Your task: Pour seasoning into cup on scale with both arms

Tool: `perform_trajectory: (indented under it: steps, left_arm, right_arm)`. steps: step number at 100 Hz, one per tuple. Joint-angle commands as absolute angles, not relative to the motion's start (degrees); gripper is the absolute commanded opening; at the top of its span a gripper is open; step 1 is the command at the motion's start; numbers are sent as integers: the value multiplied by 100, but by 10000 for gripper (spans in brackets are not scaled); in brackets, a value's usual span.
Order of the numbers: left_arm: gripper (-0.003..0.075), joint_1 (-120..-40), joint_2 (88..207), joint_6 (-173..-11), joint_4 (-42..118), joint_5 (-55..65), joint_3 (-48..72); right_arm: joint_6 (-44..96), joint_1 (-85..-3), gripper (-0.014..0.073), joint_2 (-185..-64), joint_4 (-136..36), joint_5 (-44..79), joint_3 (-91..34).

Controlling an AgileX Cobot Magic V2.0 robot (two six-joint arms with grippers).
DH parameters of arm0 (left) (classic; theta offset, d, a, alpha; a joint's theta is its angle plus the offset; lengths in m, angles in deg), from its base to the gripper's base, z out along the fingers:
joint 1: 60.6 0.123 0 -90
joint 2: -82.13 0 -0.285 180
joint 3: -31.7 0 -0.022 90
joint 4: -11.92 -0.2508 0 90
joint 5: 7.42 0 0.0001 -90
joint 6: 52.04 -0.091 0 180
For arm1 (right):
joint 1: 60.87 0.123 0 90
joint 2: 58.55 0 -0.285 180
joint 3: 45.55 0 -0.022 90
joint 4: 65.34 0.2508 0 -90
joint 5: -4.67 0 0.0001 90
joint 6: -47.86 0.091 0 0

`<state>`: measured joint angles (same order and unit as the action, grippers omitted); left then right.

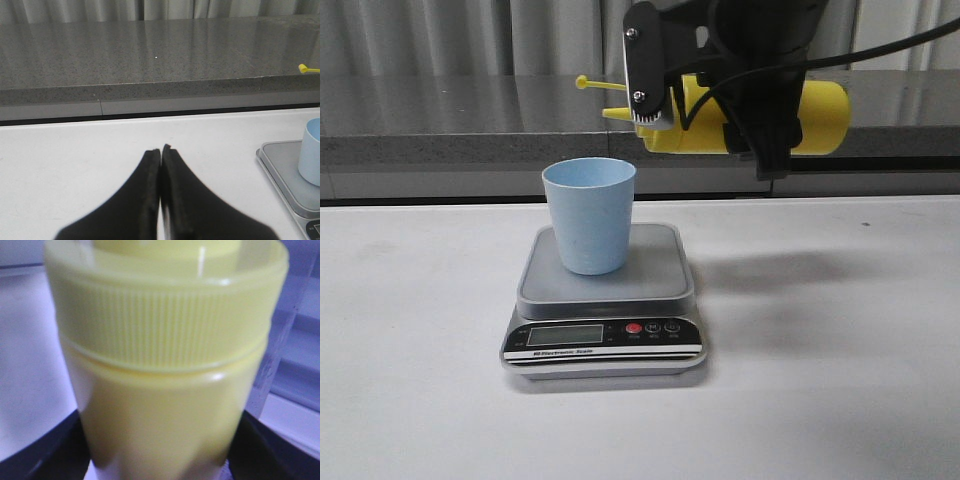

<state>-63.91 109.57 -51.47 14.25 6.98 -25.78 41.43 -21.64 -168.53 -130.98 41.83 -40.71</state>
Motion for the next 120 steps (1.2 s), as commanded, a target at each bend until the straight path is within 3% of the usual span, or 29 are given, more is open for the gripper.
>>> perform_trajectory:
  steps: [1, 120]
  left_arm:
    - [-18, -6379, 11000, -5122, 1472, 187, -2438]
    - [-18, -6379, 11000, -5122, 1472, 187, -2438]
  right_arm:
    - [4106, -2114, 172, -16582, -13684, 4233, -4268]
    - [3349, -1958, 172, -16577, -14246, 4448, -4268]
